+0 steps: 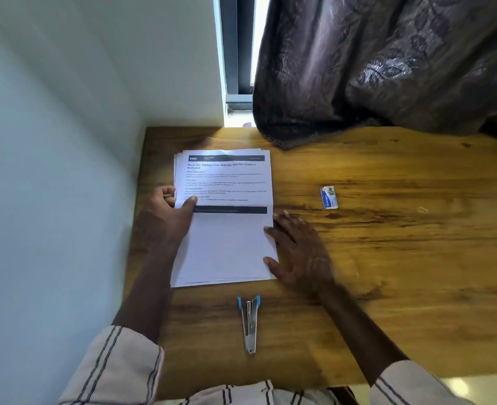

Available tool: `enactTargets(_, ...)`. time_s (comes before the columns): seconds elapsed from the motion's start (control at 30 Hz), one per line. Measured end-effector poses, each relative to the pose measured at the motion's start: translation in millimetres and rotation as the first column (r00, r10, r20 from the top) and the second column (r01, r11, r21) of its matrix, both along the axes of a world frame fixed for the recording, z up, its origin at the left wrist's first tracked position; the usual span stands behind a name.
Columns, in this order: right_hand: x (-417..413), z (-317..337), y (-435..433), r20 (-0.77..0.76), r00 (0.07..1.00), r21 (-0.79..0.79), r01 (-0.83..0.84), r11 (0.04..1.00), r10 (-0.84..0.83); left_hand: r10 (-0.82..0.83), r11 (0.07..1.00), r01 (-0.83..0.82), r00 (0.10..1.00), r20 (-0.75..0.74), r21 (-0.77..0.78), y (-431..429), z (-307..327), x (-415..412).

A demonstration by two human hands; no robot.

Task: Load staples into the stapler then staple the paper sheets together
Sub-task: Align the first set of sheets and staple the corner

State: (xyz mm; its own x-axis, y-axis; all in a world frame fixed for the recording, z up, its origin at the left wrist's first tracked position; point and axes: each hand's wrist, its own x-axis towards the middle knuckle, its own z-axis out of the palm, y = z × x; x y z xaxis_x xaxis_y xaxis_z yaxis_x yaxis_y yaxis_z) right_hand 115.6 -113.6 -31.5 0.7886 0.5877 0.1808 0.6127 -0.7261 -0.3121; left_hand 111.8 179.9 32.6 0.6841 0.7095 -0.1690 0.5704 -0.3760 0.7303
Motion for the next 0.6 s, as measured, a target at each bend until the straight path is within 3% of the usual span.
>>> enactTargets(0.3,-1,1,2,-0.017,0.999,-0.103,0.050,0.993,-0.052,-0.051,0.959,0.096,0.984,0.171,-0.267,14,10,-10)
enactTargets(0.43,-1,2,3,-0.023,0.998,-0.135,0.055,0.989,-0.059,-0.132,0.946,0.189,0.967,0.219,-0.265,20,19,-15)
enactTargets(0.5,-2,2,5,-0.050,0.995,-0.046,0.082,0.996,-0.084,-0.168,0.928,0.245,0.948,0.269,-0.282,19,30,-16)
enactTargets(0.6,-6,13,16,-0.190,0.958,0.275,0.260,0.926,-0.213,-0.213,0.876,0.343,0.905,0.367,-0.339,11,51,-17)
